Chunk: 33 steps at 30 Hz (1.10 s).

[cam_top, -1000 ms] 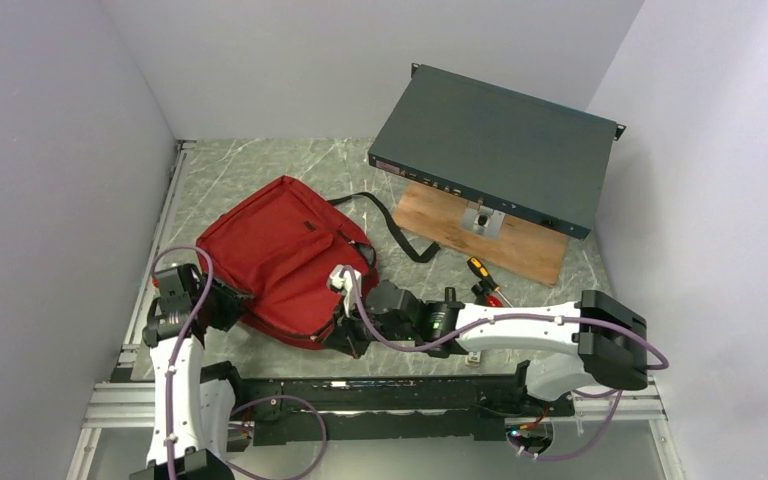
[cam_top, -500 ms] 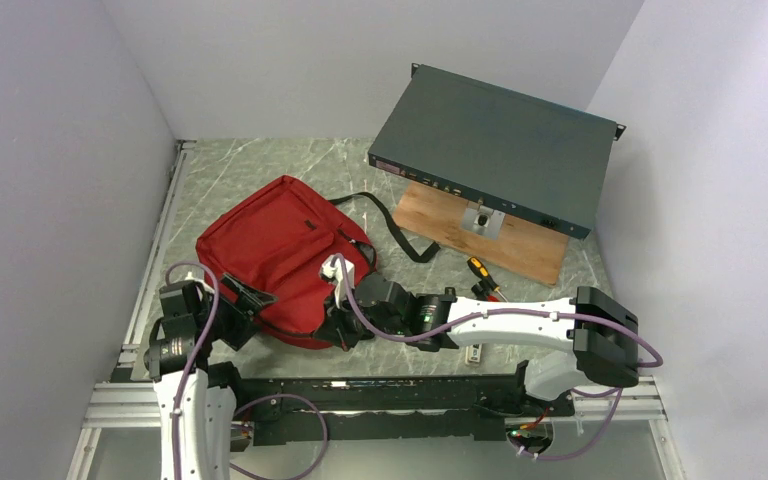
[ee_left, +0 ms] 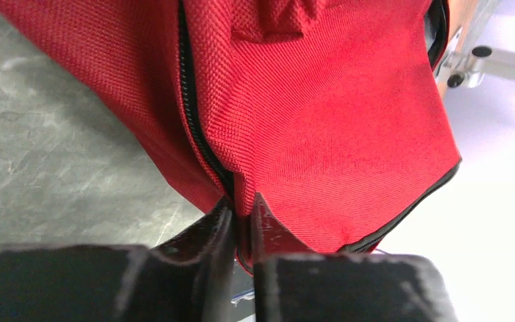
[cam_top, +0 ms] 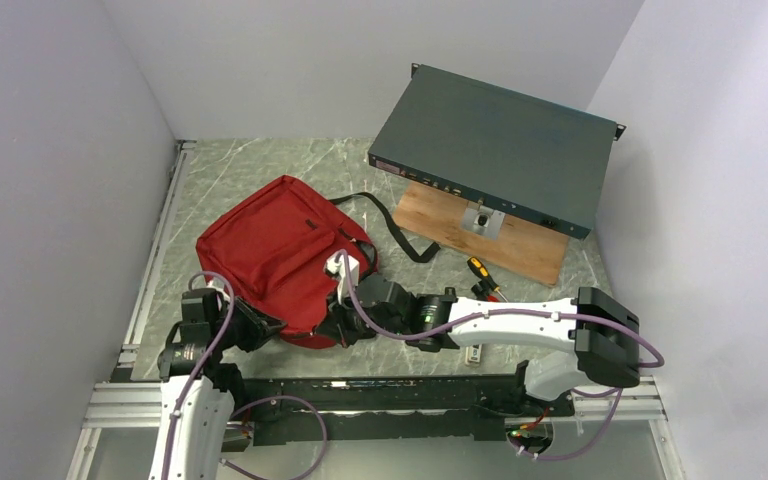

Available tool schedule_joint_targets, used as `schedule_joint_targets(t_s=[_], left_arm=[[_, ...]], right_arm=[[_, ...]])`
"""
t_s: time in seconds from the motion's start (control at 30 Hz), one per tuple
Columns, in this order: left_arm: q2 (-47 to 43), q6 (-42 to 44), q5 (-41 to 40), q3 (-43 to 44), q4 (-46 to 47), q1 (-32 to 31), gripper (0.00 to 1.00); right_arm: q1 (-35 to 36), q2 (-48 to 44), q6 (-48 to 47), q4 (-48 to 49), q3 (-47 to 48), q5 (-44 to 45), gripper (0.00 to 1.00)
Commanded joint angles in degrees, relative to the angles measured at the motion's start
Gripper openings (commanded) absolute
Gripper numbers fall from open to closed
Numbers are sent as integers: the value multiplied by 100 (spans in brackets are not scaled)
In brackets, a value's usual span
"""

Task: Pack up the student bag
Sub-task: Zip the student bag at the center of the board.

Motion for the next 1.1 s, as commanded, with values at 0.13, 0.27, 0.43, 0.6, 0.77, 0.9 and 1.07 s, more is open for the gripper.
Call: schedule_joint_targets(t_s=[0.13,0.27,0.43,0.6,0.77,0.9,1.07], left_arm=[[204,389,-731,173,11,-23,0],[255,364,-718,163,69,-23,0],[372,484,-516,140,211,-28,0],[373,563,-469,235,161,-22,0],[314,590,-826,593,-204,-22,0],[279,669,-1192,1018,-590,-22,0],[287,1111,-1272,1557,-790,-22,30]], right_arm=[[-131,-1059,1075,-236,-489,1800,0],[-339,-1417,1476,-382,-988,2571,0],[-592,-1495,759,-133,-1257,2402,0],[-681,-1608,126,-76,-1250,2423,0],[-1150,-1634,-180,-340,-1114,3050,0],[-1434,-1691,-496,-207,-1090,3138,0],[-1356,-1538,-771,147,-1020,1826,0]])
